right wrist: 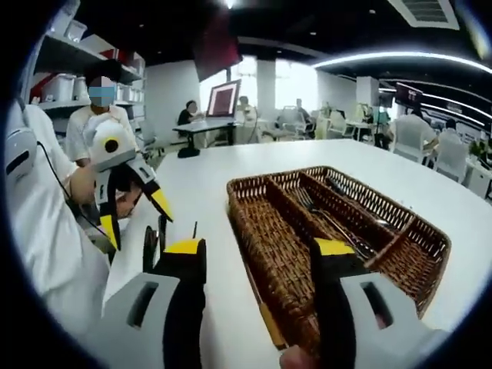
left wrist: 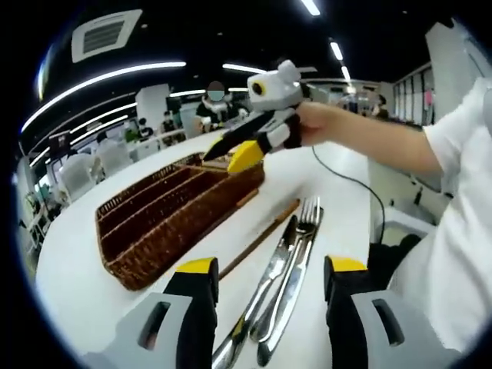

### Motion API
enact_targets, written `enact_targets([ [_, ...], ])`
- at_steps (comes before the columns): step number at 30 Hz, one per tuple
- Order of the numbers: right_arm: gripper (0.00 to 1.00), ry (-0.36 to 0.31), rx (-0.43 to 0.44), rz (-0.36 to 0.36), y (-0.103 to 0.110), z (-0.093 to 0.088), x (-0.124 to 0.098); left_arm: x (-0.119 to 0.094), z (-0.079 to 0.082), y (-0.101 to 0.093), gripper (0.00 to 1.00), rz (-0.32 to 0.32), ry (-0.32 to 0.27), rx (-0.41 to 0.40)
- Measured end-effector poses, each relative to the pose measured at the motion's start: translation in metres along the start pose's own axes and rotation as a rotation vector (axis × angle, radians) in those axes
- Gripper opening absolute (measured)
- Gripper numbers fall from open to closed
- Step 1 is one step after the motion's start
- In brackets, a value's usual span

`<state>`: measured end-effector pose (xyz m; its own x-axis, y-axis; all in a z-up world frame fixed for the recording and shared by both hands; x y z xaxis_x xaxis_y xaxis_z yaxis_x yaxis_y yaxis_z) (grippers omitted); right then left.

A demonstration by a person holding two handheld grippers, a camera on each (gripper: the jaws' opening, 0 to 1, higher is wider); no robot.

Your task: Arrange the knives, forks, and spoons in their matching storage slots by inserting each utensil handle-first until every utensil is classified and aligned in the correct compartment

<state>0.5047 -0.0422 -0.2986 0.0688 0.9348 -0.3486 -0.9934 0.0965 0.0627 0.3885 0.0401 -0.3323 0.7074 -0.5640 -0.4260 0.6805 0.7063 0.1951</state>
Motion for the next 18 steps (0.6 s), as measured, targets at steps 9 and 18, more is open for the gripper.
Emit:
enact_targets([
  [9, 0.61, -0.045, 0.002, -0.009, 0.02, -0.003, -0.009, 0.012, 0.003, -0.012, 0.45, -0.038, 0.025, 0.083],
  [18, 0.64, -0.071, -0.003, -0.006, 0.038, -0.006, -0.015, 0.022, 0.006, -0.025, 0.33, -0.083, 0.046, 0.151],
])
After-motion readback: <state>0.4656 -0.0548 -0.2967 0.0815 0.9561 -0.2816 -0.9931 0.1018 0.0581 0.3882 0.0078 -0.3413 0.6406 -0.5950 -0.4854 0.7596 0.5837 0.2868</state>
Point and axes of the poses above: the point that each gripper's makers call its tool centre point, and the gripper's own axes: x roughly forward along the fingers, y roughly to its left, z roughly out of its top, the point moved 1 cm from there along -x, roughly backward along the fingers, and after that the axes turned 15 degrees about z, right-handed, at the moved point
